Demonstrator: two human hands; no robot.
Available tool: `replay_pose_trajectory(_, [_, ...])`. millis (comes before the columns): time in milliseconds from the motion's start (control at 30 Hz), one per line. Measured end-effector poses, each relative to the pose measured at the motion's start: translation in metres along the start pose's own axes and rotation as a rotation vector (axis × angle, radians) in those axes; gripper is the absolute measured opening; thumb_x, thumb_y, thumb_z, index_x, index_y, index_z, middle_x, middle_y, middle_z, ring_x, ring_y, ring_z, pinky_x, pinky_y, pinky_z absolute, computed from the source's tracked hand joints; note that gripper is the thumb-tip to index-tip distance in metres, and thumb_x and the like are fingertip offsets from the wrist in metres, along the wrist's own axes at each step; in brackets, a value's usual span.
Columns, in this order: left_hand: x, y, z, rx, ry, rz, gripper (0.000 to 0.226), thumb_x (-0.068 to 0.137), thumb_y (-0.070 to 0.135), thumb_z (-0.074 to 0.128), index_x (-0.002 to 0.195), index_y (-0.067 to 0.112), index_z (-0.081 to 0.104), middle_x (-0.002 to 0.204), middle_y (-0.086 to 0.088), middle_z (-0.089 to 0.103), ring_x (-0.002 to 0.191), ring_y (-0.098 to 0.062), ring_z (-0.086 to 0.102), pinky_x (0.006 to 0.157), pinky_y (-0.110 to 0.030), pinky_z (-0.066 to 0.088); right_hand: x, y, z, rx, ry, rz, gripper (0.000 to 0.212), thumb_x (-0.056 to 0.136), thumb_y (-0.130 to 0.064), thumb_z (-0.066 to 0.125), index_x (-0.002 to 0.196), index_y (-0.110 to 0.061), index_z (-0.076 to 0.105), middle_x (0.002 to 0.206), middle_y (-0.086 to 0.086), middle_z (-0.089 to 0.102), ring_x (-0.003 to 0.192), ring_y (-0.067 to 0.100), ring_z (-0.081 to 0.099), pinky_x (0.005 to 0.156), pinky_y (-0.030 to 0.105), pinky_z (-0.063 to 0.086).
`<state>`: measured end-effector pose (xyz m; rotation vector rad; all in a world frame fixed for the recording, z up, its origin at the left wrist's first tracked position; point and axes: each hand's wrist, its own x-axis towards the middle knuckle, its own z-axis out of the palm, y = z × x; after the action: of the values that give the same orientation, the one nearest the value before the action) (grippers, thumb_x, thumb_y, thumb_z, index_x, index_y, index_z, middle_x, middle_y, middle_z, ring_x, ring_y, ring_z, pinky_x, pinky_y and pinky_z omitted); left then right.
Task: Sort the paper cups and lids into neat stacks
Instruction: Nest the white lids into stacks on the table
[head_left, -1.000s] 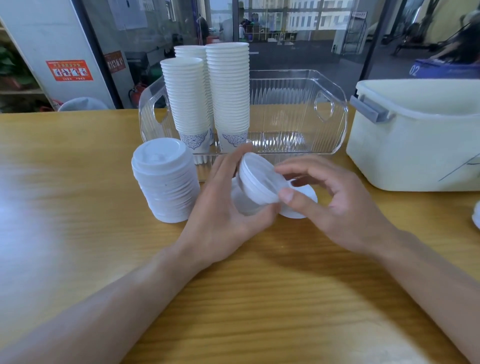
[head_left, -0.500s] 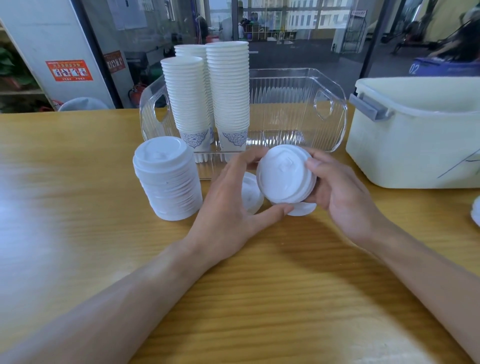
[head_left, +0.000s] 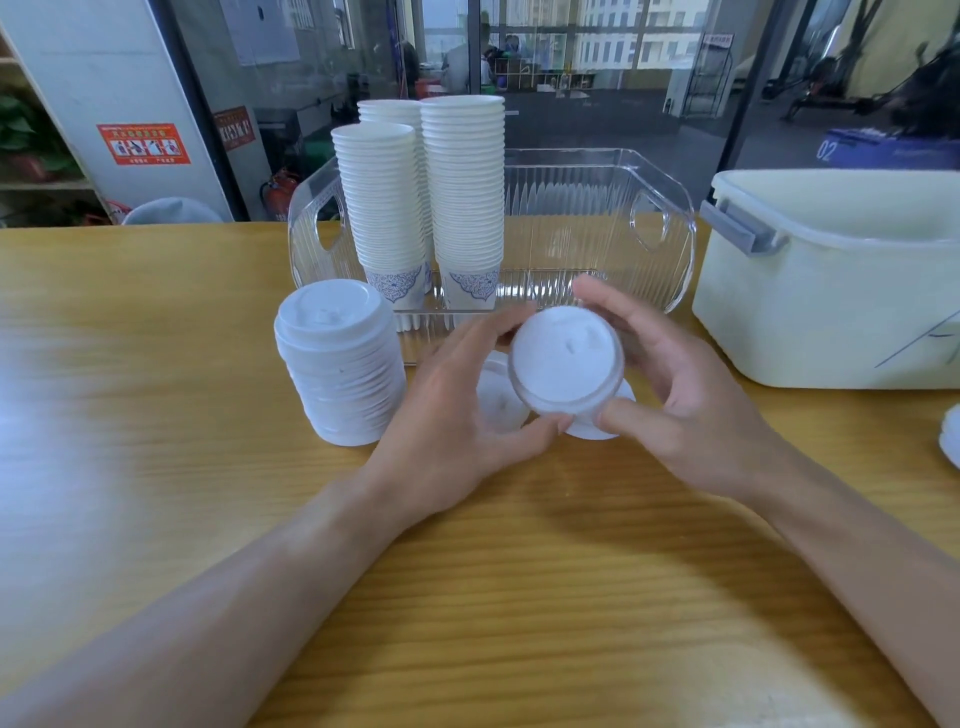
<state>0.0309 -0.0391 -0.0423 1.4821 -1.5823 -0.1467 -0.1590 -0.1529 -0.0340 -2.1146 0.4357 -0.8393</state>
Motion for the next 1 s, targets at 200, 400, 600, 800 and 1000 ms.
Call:
replay_pose_trajectory(200, [0.000, -0.002, -0.006, 0.025, -0.101, 0.041, 0.069, 0.084, 0.028, 0.086, 0.144, 0.022, 0.055, 0.135, 0.014, 0.065, 0.128, 0.002, 0.057, 0.107, -0.012, 0.038, 0.001, 0.003, -0.012, -0.181, -0.103, 0.041, 0.091, 0.067, -0.031, 0.084, 0.149, -0.043, 0.046, 0.141, -0.025, 0.050, 0.138, 0.003, 0.047, 0.117, 0.038, 0.040])
replay_pose_trajectory(400, [0.001, -0.008, -0.004, 0.125, 0.045, -0.026, 0.047, 0.092, 0.029, 0.073, 0.136, 0.027, 0.059, 0.135, 0.015, 0.059, 0.130, 0.001, 0.049, 0.105, -0.004, 0.029, 0.004, -0.003, -0.018, -0.228, 0.193, 0.205, 0.081, 0.058, -0.078, 0.079, 0.127, -0.041, 0.057, 0.122, -0.021, 0.062, 0.109, -0.004, 0.061, 0.086, 0.018, 0.046])
replay_pose_trajectory(600, [0.001, -0.012, -0.001, 0.193, -0.046, -0.109, 0.047, 0.094, 0.024, 0.066, 0.140, 0.030, 0.054, 0.142, 0.017, 0.049, 0.136, 0.001, 0.038, 0.105, -0.007, 0.024, 0.002, -0.002, -0.006, -0.318, 0.217, 0.338, 0.078, 0.061, -0.070, 0.083, 0.126, -0.035, 0.056, 0.111, -0.024, 0.065, 0.098, -0.010, 0.061, 0.075, 0.012, 0.044])
replay_pose_trajectory(800, [-0.002, -0.009, 0.003, 0.149, -0.105, -0.128, 0.053, 0.086, 0.046, 0.064, 0.136, 0.032, 0.056, 0.139, 0.018, 0.049, 0.139, -0.002, 0.036, 0.110, -0.007, 0.023, 0.000, 0.011, 0.007, -0.455, 0.111, 0.391, 0.102, 0.059, -0.087, 0.071, 0.142, -0.035, 0.044, 0.133, -0.011, 0.058, 0.120, 0.009, 0.056, 0.090, 0.025, 0.045])
replay_pose_trajectory(1000, [-0.002, -0.005, 0.000, 0.149, -0.151, -0.167, 0.061, 0.078, 0.043, 0.061, 0.138, 0.034, 0.054, 0.142, 0.020, 0.044, 0.139, -0.002, 0.035, 0.111, -0.020, 0.029, 0.003, 0.010, -0.008, -0.339, -0.043, 0.422, 0.103, 0.068, -0.061, 0.087, 0.155, -0.036, 0.035, 0.143, -0.021, 0.051, 0.128, 0.002, 0.052, 0.100, 0.021, 0.040])
